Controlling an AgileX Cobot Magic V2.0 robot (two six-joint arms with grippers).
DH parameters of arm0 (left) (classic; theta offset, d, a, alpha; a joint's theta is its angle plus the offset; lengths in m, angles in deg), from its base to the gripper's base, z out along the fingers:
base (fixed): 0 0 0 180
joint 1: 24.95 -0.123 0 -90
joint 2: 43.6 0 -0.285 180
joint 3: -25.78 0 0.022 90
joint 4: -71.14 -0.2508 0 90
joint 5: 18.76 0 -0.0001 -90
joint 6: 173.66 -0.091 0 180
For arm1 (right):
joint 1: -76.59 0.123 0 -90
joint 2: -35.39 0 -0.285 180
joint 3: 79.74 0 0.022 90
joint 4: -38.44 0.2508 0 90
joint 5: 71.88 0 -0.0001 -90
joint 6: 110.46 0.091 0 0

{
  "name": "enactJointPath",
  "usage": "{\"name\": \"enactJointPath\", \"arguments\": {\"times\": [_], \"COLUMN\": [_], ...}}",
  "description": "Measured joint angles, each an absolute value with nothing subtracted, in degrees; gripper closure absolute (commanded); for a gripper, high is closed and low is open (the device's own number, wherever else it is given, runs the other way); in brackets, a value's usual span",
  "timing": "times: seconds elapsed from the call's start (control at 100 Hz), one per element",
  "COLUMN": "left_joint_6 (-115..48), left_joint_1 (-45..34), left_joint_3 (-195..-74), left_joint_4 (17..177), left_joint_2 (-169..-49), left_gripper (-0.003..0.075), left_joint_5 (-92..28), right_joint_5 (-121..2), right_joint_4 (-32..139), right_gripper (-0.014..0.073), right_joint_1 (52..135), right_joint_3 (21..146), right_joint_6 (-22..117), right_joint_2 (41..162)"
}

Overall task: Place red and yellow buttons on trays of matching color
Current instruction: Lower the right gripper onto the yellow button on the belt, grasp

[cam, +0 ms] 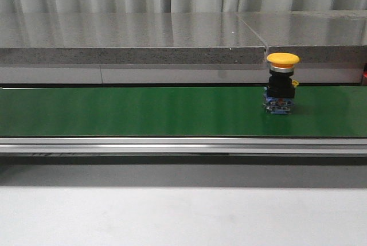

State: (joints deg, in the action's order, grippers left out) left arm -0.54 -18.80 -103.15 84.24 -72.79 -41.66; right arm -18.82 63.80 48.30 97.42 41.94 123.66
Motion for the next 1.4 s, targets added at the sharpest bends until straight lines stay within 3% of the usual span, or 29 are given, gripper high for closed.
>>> {"name": "enactJointPath", "arguments": {"times": [0.3,0.71,1.4], "left_joint_6": [-0.5,-0.5,-0.5], "left_joint_1": [-18.8,-18.8,-18.8], "left_joint_3": [-103.2,-103.2,-103.2], "left_joint_4": [84.2,84.2,84.2], "left_joint_2": [-72.8,-72.8,-72.8], "left_gripper": [0.0739,0.0739,0.0739], "left_joint_5": [-41.7,-41.7,-41.7], "right_joint_5": [-19.3,-29.3,-37.2], "right_joint_4": [63.9,63.9,63.9], "right_gripper": [0.0053,0.0053,0.0053], "right_joint_1": [58.5,71.2,73.7], "right_joint_3": [82.0,76.3,79.1], "right_joint_6": [41.4,36.3,34.4], "right_joint_2": [116.0,115.9,129.0]}}
